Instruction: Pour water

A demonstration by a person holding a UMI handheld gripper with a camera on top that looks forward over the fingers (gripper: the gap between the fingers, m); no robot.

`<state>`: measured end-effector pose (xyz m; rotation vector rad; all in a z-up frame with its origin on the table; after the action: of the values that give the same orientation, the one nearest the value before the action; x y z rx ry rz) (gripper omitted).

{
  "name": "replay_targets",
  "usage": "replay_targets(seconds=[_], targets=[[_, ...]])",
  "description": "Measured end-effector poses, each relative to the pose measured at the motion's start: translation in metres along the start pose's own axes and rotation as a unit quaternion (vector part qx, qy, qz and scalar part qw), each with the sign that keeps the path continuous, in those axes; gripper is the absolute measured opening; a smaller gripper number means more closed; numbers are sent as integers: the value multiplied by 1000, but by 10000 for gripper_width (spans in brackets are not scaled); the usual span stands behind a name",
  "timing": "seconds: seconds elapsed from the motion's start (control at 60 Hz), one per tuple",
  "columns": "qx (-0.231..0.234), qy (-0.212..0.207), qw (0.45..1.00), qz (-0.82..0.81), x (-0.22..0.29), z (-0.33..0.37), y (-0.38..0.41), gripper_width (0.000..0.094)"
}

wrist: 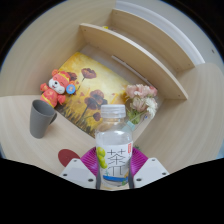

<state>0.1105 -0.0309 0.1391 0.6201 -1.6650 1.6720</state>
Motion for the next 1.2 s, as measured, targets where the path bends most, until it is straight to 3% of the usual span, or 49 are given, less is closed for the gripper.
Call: replay_targets(seconds=[0.267, 0.6, 0.85, 1.033, 1.2], targets=[[-36, -73, 945, 316, 92, -35, 17, 374], [-71, -159, 785, 594, 143, -49, 60, 373], [-94, -200, 657, 721, 158, -50, 87, 391], [-105, -210, 632, 739, 162, -51, 94, 393], [-112, -198, 699, 678, 167, -50, 79, 393]])
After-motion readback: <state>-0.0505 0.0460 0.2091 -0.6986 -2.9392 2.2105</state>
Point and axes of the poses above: the point between the fingertips, and its own axes, seen from behind it with the camera up: y to the left, x up, z backward, against the way the camera looks, the point moved 1 cm from there along z, backward, against the way the camera looks, and after that the axes turned 6 degrees about z, right-handed, at the moved point
